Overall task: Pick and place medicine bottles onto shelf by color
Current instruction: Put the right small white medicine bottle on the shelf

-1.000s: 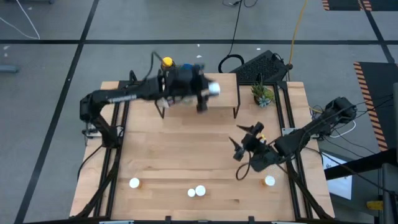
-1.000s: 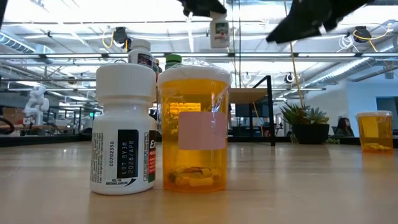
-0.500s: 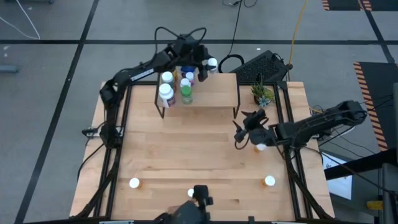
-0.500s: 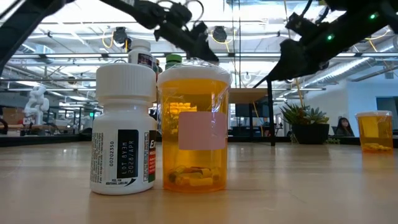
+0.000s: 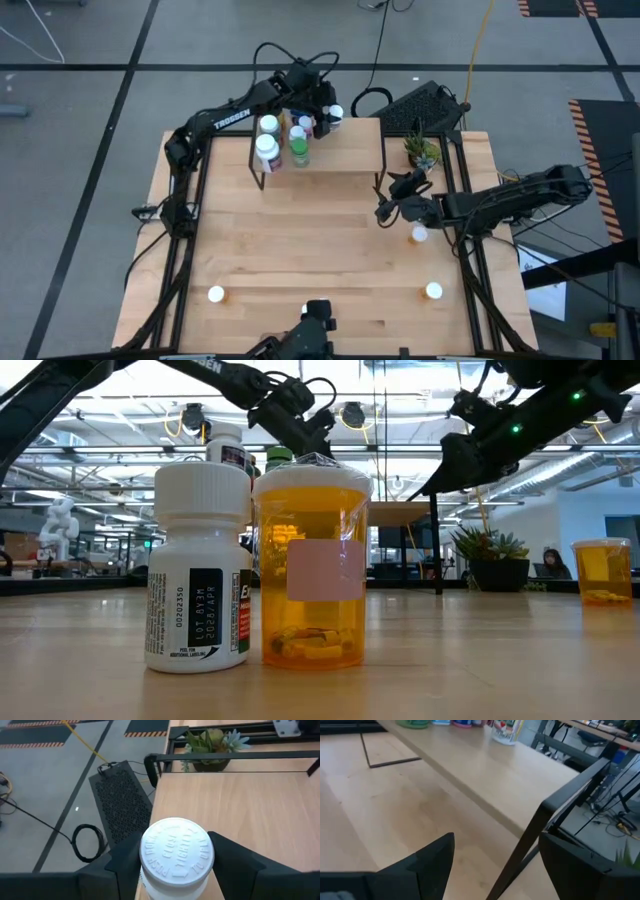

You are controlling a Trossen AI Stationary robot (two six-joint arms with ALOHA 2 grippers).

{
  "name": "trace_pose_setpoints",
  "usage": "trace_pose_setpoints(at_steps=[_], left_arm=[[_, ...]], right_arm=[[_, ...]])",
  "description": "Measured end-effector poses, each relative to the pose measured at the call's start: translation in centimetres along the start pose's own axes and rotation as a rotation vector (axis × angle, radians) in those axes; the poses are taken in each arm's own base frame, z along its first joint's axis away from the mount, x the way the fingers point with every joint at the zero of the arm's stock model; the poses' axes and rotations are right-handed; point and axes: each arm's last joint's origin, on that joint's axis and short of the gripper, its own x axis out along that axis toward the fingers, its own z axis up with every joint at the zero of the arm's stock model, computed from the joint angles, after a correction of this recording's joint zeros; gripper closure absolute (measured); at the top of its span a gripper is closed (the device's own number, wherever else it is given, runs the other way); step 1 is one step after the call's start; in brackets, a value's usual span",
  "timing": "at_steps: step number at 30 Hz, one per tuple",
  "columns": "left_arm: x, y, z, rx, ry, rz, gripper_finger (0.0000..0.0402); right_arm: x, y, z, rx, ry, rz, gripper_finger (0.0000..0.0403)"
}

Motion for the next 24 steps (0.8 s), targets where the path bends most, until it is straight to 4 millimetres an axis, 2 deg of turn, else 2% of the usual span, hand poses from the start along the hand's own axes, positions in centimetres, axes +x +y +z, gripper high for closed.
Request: trace_pose_setpoints(at_steps=[11,19,24], left_arm=[[-0.2,0.3,0.0,-0.027,0.044,0.112,0.0188],[-0.1,0.2,-0.2,-0.049,0.061,0.107,0.0157],[-0.1,0.2,-0.2,-0.068,0.059,0.108,0.0152]], right_arm=[[0.8,-0.6,1.0,-0.021,-0.048,-0.033,0.0122],[1.3,-0.9,1.0,-0.01,-0.03,0.008,0.0122],[1.3,-0.9,1.0,-0.009,-0.03,0.009,0.0122]])
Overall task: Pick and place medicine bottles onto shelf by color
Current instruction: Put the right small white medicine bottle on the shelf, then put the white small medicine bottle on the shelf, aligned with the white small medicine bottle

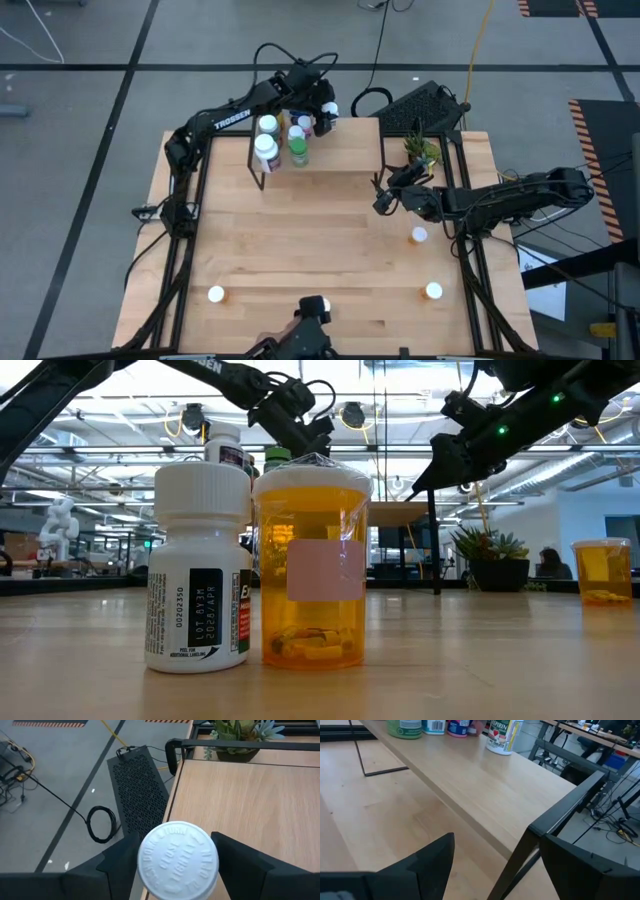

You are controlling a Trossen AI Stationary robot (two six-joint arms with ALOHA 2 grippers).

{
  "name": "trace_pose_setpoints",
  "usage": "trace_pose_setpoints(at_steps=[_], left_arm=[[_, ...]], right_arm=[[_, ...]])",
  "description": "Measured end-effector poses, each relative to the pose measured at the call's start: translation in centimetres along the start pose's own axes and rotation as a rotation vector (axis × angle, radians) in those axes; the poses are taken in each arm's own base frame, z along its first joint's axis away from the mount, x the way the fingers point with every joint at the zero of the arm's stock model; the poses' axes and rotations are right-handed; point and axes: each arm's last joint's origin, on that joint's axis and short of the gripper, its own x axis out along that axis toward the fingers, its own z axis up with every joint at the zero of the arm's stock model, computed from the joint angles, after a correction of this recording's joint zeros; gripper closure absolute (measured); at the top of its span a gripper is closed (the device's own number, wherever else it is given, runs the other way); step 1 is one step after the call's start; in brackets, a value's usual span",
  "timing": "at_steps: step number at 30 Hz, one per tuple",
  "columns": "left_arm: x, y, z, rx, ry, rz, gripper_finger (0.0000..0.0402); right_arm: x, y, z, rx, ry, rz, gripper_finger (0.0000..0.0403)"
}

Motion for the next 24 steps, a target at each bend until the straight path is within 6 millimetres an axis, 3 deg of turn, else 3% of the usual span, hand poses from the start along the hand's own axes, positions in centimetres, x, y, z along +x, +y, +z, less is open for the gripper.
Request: trace_pose_setpoints(at_steps=[6,10,15,24], left_arm=[[-0.6,0.0,0.1,-0.001,0.006,0.007,0.0151],[-2.3,0.0,0.9,0.003,-0.011,0.033,0.0151],[-6.2,-1.0,2.3,0.021,-0.038,0.04,0.0151],[-15.4,-6.5,4.2,-0.012,-0.025,0.01,0.0151]], right_arm=[[0.0,0.0,0.0,0.0,0.0,0.0,0.0122],[0.0,0.0,0.0,-0.001,0.0,0.001,0.0122],[0.0,0.1,0.0,-0.002,0.005,0.04,0.0122],[-0.4,1.5,0.8,-0.017,-0.036,0.478,0.0122]])
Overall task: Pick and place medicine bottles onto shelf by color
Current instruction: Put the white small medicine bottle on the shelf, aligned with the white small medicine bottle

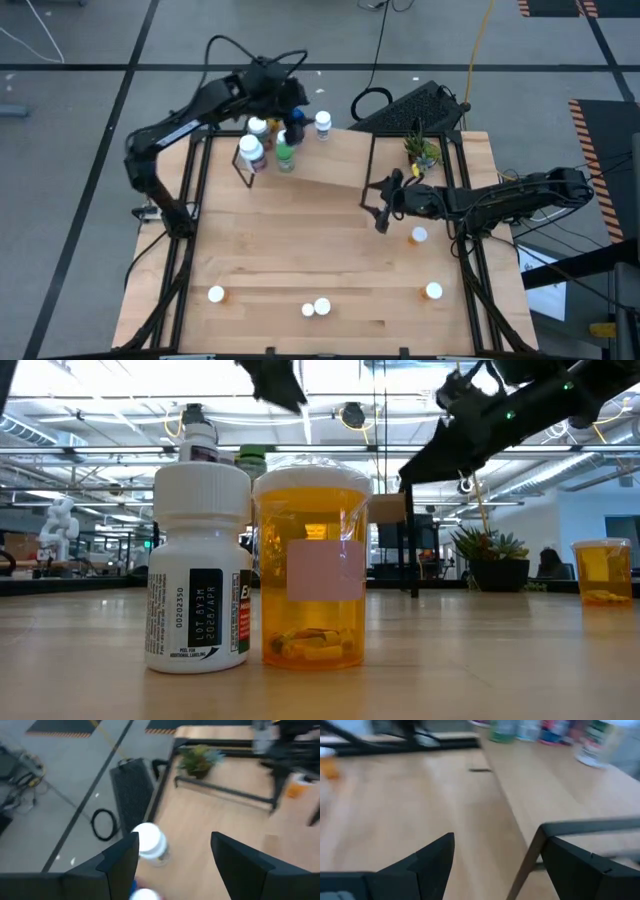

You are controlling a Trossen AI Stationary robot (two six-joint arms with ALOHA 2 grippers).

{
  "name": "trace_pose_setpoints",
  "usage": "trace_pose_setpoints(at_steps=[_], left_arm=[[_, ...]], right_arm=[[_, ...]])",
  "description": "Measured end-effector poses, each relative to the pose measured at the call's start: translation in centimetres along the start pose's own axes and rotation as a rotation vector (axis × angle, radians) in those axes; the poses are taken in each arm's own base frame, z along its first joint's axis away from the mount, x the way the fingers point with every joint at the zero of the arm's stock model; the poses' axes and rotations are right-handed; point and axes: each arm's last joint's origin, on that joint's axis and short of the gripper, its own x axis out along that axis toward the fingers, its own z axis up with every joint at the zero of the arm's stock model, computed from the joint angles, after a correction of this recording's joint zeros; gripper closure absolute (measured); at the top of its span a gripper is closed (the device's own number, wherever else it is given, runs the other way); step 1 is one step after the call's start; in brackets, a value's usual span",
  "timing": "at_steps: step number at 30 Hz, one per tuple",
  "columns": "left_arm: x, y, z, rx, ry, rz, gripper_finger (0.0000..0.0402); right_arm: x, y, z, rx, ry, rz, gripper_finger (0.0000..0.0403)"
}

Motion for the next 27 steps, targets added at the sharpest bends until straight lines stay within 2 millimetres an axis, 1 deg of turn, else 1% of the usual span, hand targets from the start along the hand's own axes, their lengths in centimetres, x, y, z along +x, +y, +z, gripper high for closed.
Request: trace_pose_setpoints(at_steps=[2,4,6,8,10,15,21,27], left_arm=[[-1.7,-1.5,0.4,0.027,-0.011,-0.019,0.0151],[-2.9,-2.8,0.8,0.054,-0.03,0.009,0.0151],[-3.8,-3.7,1.1,0.077,-0.039,0.055,0.0151],[-4.3,-4.4,1.2,0.084,-0.042,0.09,0.0151],[-5.0,-5.1,1.2,0.08,-0.036,0.088,0.0151],[-5.4,-6.9,1.1,0.087,-0.012,0.059,0.0151],[-5.6,-8.5,1.1,0.121,0.013,0.1,0.0151],[-5.8,-9.5,1.3,0.126,-0.008,0.087,0.0151]], right_arm=[[0.0,0.2,0.2,-0.011,-0.018,0.044,0.0122],[0.0,0.1,0.3,-0.025,-0.026,0.033,0.0122],[0.0,0.0,0.3,-0.033,-0.03,-0.005,0.0122],[0.0,-0.1,0.3,-0.034,-0.03,-0.06,0.0122],[0.0,-0.3,0.1,-0.022,-0.021,-0.115,0.0122],[-0.1,-0.8,-0.1,-0.048,-0.003,-0.263,0.0122],[0.0,-1.4,0.1,-0.079,-0.009,-0.298,0.0122],[0.2,-2.7,0.2,-0.125,0.013,-0.41,0.0122]])
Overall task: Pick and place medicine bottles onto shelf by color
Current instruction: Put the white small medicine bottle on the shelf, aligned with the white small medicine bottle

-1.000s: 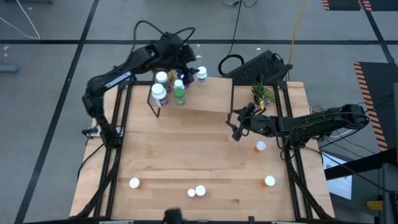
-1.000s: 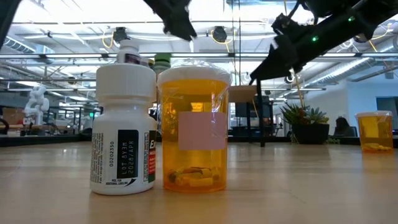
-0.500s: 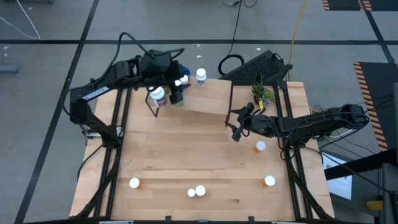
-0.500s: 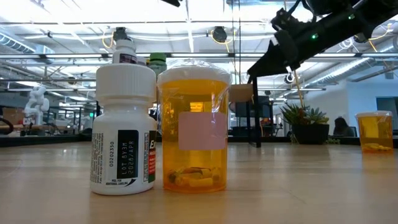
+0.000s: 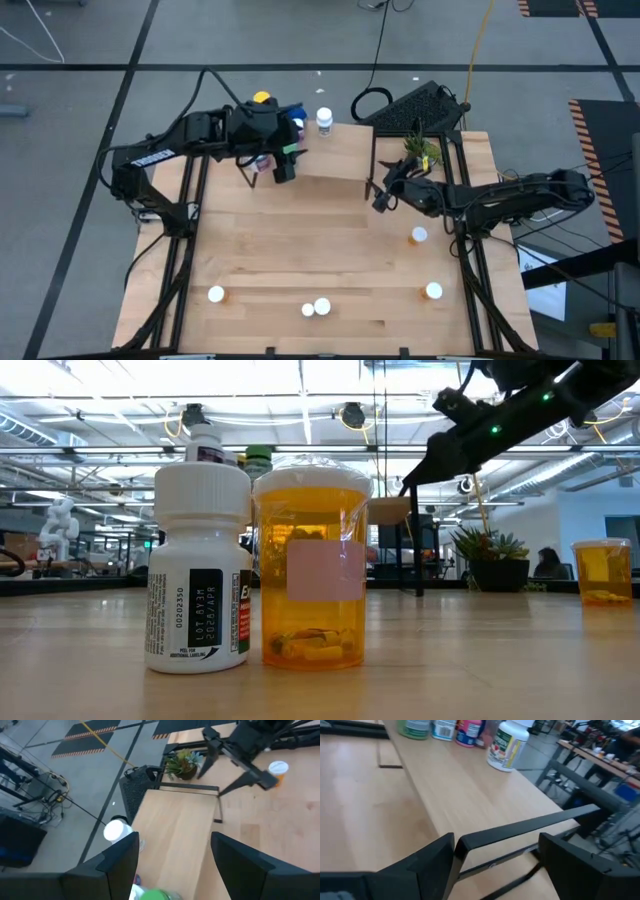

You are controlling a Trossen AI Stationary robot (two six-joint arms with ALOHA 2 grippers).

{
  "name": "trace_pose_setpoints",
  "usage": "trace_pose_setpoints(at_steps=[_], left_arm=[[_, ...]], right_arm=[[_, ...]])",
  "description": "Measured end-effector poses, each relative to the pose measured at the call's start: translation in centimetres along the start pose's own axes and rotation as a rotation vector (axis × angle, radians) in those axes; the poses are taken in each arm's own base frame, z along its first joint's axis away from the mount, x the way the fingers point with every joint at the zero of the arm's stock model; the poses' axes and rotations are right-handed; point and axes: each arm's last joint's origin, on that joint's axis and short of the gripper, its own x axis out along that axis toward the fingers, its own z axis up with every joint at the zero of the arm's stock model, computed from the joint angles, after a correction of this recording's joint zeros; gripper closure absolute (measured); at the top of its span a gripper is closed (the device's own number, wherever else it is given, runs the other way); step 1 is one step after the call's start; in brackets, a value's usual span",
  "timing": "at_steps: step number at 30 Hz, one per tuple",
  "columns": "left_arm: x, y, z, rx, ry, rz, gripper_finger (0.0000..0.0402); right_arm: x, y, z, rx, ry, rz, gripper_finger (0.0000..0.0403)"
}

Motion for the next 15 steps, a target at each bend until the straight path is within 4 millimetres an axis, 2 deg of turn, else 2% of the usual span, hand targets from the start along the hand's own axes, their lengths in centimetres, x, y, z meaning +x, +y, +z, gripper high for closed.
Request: trace_pose_setpoints(at_steps=[11,15], left_arm=[[-0.3,-0.9,0.1,-0.004,0.0,-0.024,0.0151],[-0.3,-1.0,0.1,-0.005,0.01,0.015,0.0151]], right_arm=[[1.0,-1.7,-0.1,-0.032,0.024,-0.094,0.0122],[1.2,-2.0,-0.1,-0.069,0.026,-0.102,0.0122]])
